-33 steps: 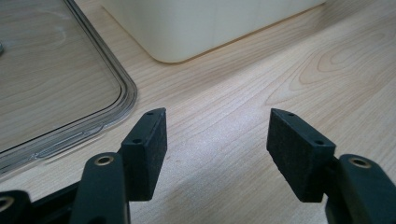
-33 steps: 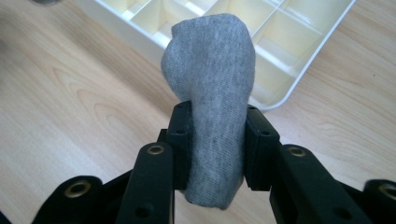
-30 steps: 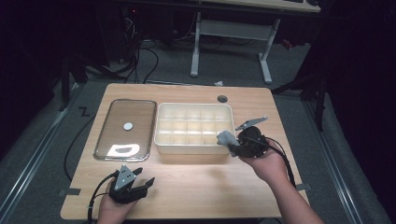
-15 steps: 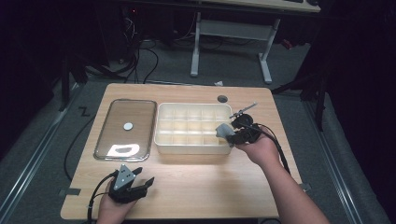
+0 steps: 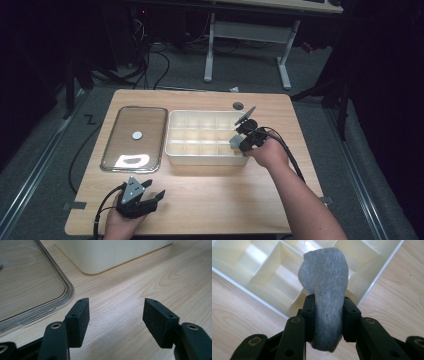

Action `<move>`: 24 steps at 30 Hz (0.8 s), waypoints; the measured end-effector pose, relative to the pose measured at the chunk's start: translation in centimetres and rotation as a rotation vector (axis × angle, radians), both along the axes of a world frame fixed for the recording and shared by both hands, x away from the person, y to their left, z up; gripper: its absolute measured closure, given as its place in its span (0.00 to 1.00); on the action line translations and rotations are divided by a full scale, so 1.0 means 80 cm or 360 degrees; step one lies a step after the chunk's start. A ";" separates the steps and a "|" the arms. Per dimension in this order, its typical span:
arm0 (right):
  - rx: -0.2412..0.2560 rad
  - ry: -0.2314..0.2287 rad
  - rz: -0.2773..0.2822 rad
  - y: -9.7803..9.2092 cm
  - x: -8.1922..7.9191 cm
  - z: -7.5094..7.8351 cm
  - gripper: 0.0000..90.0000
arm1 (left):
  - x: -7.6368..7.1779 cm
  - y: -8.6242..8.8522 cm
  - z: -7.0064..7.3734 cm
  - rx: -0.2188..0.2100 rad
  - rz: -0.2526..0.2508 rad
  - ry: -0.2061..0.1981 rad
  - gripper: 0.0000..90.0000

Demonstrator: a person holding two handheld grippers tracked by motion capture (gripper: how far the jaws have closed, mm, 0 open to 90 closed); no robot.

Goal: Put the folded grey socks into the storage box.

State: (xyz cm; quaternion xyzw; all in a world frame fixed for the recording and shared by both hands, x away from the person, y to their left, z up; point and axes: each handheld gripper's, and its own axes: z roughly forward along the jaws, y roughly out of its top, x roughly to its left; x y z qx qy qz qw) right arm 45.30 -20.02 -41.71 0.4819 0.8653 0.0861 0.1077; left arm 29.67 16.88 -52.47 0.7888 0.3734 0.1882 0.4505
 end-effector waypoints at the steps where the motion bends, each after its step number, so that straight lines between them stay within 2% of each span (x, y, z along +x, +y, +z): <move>1: -0.0033 0.0009 0.0020 0.002 0.003 -0.004 0.78 | 0.000 0.000 0.000 0.0000 0.0001 -0.0002 0.43; 8: -0.0067 0.0074 -0.0021 0.004 0.010 -0.013 0.78 | 0.000 0.001 0.000 0.0003 -0.0003 0.0009 0.43; 15: -0.0066 0.0134 -0.0004 0.005 0.014 -0.021 0.79 | 0.000 0.001 -0.001 0.0002 -0.0002 0.0006 0.43; 18: -0.0088 0.0151 0.0041 0.007 0.017 -0.028 0.79 | 0.000 0.001 -0.001 0.0003 -0.0004 0.0010 0.43; 24: -0.0076 0.0173 0.0032 0.006 0.018 -0.035 0.80 | 0.001 0.001 -0.002 0.0005 -0.0003 0.0016 0.43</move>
